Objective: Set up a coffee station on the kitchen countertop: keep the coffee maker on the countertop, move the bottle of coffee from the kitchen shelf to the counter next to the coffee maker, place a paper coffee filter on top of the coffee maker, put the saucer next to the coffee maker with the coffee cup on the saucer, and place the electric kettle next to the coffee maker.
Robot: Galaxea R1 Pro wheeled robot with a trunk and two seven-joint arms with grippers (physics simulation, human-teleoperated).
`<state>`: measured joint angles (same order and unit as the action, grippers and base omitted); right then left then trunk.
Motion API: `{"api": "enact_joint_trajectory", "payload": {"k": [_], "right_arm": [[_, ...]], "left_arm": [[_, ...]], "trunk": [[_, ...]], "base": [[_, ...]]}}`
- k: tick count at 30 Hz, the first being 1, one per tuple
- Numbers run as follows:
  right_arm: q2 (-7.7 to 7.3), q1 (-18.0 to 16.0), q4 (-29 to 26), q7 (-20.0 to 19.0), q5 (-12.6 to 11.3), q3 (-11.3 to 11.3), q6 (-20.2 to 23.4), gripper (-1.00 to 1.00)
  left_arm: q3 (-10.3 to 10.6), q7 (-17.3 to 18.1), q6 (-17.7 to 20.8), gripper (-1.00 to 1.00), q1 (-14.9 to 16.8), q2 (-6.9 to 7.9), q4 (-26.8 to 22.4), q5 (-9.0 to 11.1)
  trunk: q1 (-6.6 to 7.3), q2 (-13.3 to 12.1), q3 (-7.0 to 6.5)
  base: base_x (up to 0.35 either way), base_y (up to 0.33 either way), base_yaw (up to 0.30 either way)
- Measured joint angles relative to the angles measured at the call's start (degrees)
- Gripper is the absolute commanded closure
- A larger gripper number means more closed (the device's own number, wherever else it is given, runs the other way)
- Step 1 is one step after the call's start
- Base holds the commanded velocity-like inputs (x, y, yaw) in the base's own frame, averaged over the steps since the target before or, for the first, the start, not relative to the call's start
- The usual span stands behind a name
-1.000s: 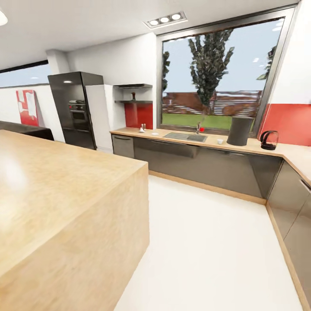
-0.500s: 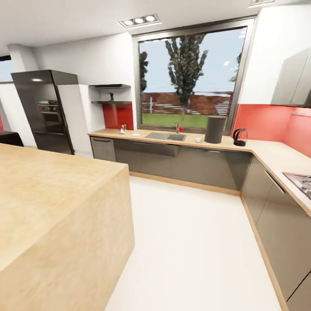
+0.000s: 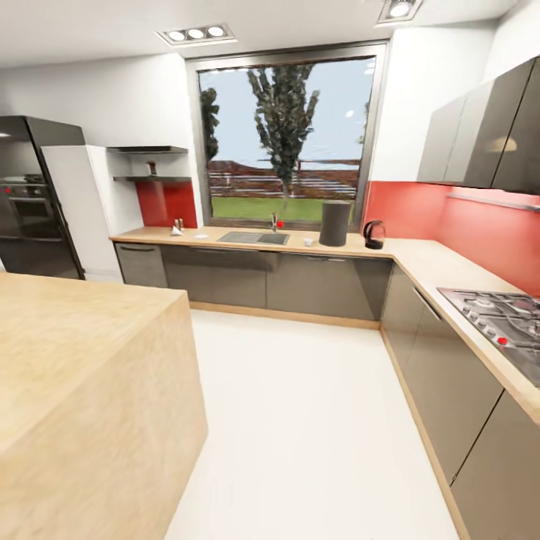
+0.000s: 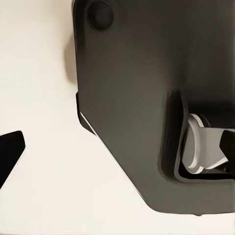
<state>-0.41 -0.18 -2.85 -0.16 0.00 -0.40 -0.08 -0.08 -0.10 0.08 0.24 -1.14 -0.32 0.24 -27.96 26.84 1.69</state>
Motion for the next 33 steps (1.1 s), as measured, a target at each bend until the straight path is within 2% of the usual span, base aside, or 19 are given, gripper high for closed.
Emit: {"api": "enact_joint_trajectory", "payload": {"k": [10, 17, 25, 33], "right_arm": [[0.06, 0.0, -0.06, 0.0, 0.0, 0.0, 0.0, -1.0], [0.12, -0.02, -0.06, 0.0, 0.0, 0.03, 0.0, -1.0], [0.45, 0.0, -0.05, 0.27, 0.0, 0.14, -0.13, -1.0], [0.57, -0.03, -3.59, 0.26, 0.0, 0.22, -0.16, -1.0]], "left_arm": [[0.0, 0.02, -0.03, -1.0, 0.04, 0.0, 0.0, 0.0], [0.0, 0.02, -0.07, -1.0, 0.03, 0.05, -0.01, 0.0], [0.0, 0.11, -0.08, -1.0, 0.1, 0.08, -0.03, 0.0], [0.3, 0.56, -1.08, -1.0, 0.26, 0.32, -0.06, -0.33]], "trunk": [[2.19, -3.94, -1.7], [2.19, -3.96, -1.71], [2.19, -3.96, -1.71], [2.22, -3.95, -1.71]], "base": [[0.0, 0.0, -0.3], [0.0, 0.0, -0.283], [0.0, 0.0, -0.043], [0.101, 0.0, -0.001]]}}
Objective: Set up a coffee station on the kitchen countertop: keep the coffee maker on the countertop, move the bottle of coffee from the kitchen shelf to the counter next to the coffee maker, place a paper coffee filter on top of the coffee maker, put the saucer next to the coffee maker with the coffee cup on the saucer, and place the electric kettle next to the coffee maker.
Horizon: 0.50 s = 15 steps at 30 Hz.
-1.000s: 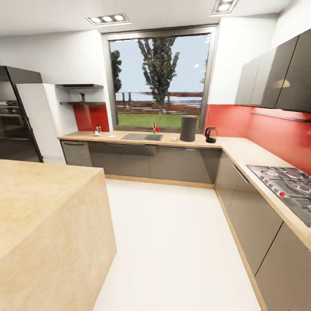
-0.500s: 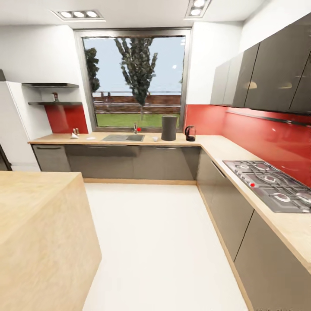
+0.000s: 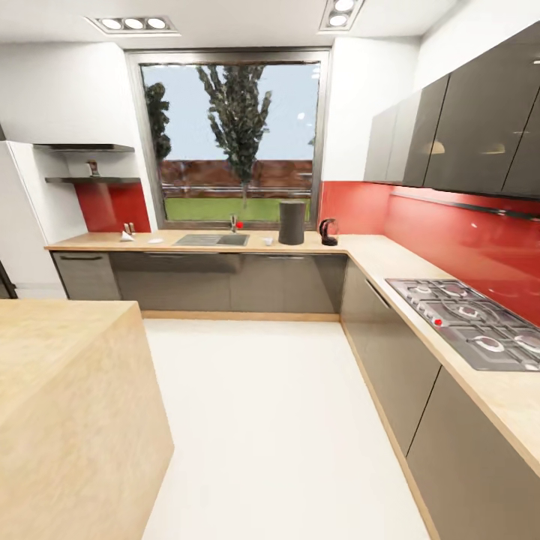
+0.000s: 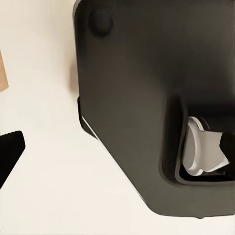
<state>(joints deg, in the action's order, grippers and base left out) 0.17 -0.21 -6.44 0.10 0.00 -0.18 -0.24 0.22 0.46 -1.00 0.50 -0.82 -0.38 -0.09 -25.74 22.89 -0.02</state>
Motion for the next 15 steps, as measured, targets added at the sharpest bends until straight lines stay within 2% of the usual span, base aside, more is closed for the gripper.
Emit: {"api": "enact_joint_trajectory", "payload": {"k": [5, 9, 12, 15], "right_arm": [[0.0, -0.01, -2.73, -0.02, 0.0, 0.02, 0.0, -1.0], [-0.25, 0.0, -7.38, 0.07, 0.13, 0.02, 0.03, -1.0], [-0.73, -0.02, -13.09, 0.14, 0.25, 0.02, 0.01, -1.0], [-1.25, -0.05, -20.11, 0.2, 0.31, -0.04, -0.4, -1.0]], "left_arm": [[0.05, 0.13, -2.5, -1.0, 0.27, 0.1, -0.21, -0.07], [0.2, 0.2, -4.67, -1.0, 1.38, 0.12, -4.69, -0.38], [0.35, 0.2, -4.75, -1.0, 2.77, 0.39, -9.38, -0.8], [0.3, 0.27, -4.79, -1.0, 6.17, 1.4, -12.53, -1.41]], "trunk": [[0.01, 0.0, 0.0], [0.01, 0.0, -0.01], [0.01, 0.0, -0.01], [0.0, 0.0, -0.02]], "base": [[0.316, 0.0, 0.0], [0.335, 0.0, 0.0], [0.337, 0.0, 0.0], [0.337, 0.0, 0.0]]}}
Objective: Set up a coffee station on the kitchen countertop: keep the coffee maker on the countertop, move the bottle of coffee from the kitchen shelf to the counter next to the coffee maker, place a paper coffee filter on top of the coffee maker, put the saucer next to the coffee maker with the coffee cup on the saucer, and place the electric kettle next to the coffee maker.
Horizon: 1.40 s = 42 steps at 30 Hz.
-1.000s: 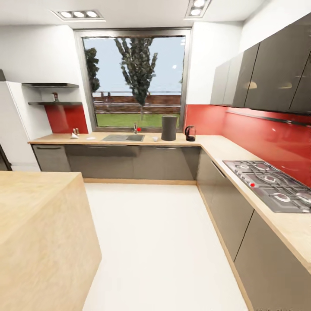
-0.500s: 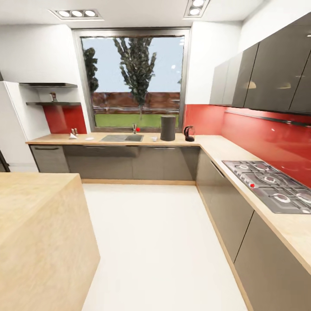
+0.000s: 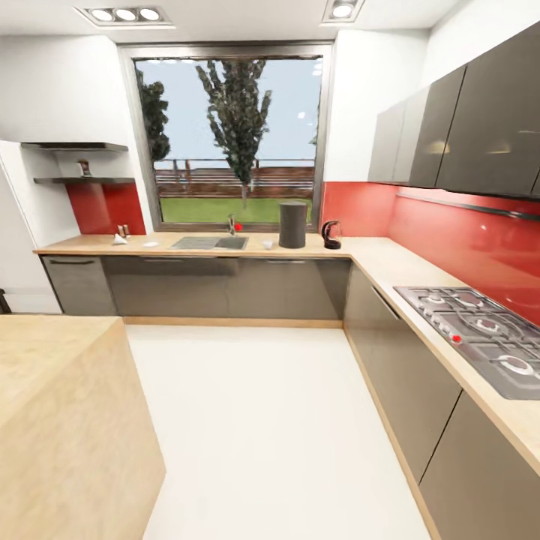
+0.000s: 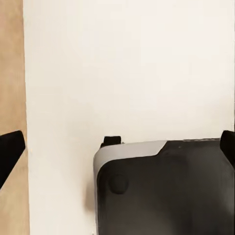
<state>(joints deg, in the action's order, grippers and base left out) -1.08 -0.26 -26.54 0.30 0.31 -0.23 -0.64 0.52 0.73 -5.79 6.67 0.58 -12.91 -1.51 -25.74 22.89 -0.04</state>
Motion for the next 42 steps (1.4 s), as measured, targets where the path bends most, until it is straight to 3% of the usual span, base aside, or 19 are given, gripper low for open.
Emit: {"api": "enact_joint_trajectory", "payload": {"k": [3, 4, 8, 13, 19, 42], "right_arm": [[-0.15, -0.01, -6.18, 0.01, -0.02, -0.06, -0.44, -1.0], [-0.17, -0.02, -10.18, 0.02, -0.07, -0.07, -0.63, -1.0], [-0.18, 0.01, -13.22, 0.02, 0.07, -0.05, -2.67, -1.0], [-0.23, 0.01, -7.24, 0.02, 0.11, -0.15, -10.66, -1.0], [-0.24, 0.01, -5.34, 0.02, 0.02, -0.17, -15.1, -1.0], [-0.15, 0.01, -4.8, 0.01, 0.0, -0.1, -15.53, -1.0]], "left_arm": [[-0.11, 0.03, -0.12, -1.0, 3.74, 0.49, -0.94, -0.03], [-0.21, 0.01, -0.37, -1.0, 6.45, 0.63, -1.19, 0.16], [-0.56, -0.01, -1.23, -1.0, 9.53, 0.99, -1.31, 0.37], [-0.6, -0.19, -7.36, -1.0, 9.23, 1.92, -0.6, 0.44], [-0.62, -0.24, -9.54, -1.0, 9.22, 2.23, -0.44, 0.54], [-1.72, -0.09, -10.1, -1.0, 9.31, 2.32, -0.42, 0.52]], "trunk": [[0.0, 0.0, 0.0], [0.0, 0.0, 0.0], [0.01, 0.0, 0.02], [0.01, 0.0, 0.02], [0.01, 0.0, 0.02], [0.01, 0.0, 0.02]], "base": [[0.337, 0.0, 0.0], [0.338, 0.0, 0.0], [0.338, 0.0, 0.0], [0.337, 0.0, 0.0], [0.337, 0.0, 0.0], [0.337, 0.0, 0.0]]}}
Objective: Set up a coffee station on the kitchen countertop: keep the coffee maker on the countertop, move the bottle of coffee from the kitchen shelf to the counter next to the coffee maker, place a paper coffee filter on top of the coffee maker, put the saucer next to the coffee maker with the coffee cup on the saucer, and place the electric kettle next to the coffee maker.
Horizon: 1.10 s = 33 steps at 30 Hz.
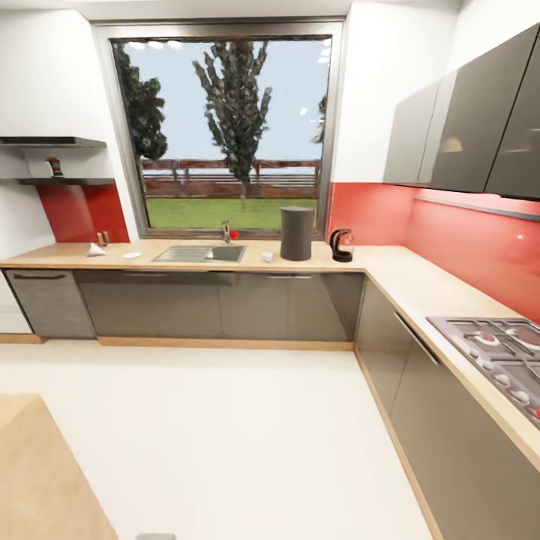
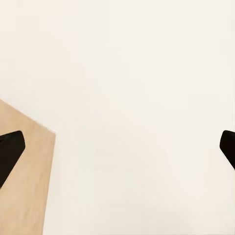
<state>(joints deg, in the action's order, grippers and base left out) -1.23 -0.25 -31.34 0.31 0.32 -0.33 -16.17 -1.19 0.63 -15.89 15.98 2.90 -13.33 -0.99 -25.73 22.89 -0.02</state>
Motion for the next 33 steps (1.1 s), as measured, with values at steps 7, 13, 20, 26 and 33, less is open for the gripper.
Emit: {"api": "enact_joint_trajectory", "payload": {"k": [7, 13, 20, 26, 33], "right_arm": [[0.0, 0.0, 0.0, 0.01, 0.0, -0.03, 0.0, -1.0], [0.0, 0.0, 0.01, 0.01, 0.0, 0.0, 0.0, -1.0], [0.0, 0.0, 0.03, 0.01, 0.0, -0.01, -0.08, -1.0], [0.0, 0.0, -0.15, -0.01, -0.06, -0.07, -0.09, -1.0], [0.0, 0.0, -0.2, -0.01, -0.08, -0.08, -0.16, -1.0]], "left_arm": [[0.01, 0.0, 0.0, -1.0, 0.0, 0.0, 0.02, -0.03], [0.0, 0.02, 0.0, -1.0, 0.0, 0.0, 0.0, -0.04], [0.02, 0.08, 0.0, -1.0, 0.0, 0.0, 0.01, -0.04], [0.0, 0.08, -0.03, -1.0, 0.0, 0.0, 0.02, -0.04], [0.0, 0.07, -0.04, -1.0, 0.0, 0.0, 0.02, -0.04]], "trunk": [[0.0, 0.0, 0.0], [0.0, 0.0, 0.0], [0.0, 0.0, 0.0], [0.0, 0.0, 0.0], [0.0, 0.0, 0.0]], "base": [[0.338, 0.0, 0.0], [0.338, 0.0, 0.0], [0.338, 0.0, 0.0], [0.338, 0.061, 0.0], [0.338, 0.101, 0.0]]}}
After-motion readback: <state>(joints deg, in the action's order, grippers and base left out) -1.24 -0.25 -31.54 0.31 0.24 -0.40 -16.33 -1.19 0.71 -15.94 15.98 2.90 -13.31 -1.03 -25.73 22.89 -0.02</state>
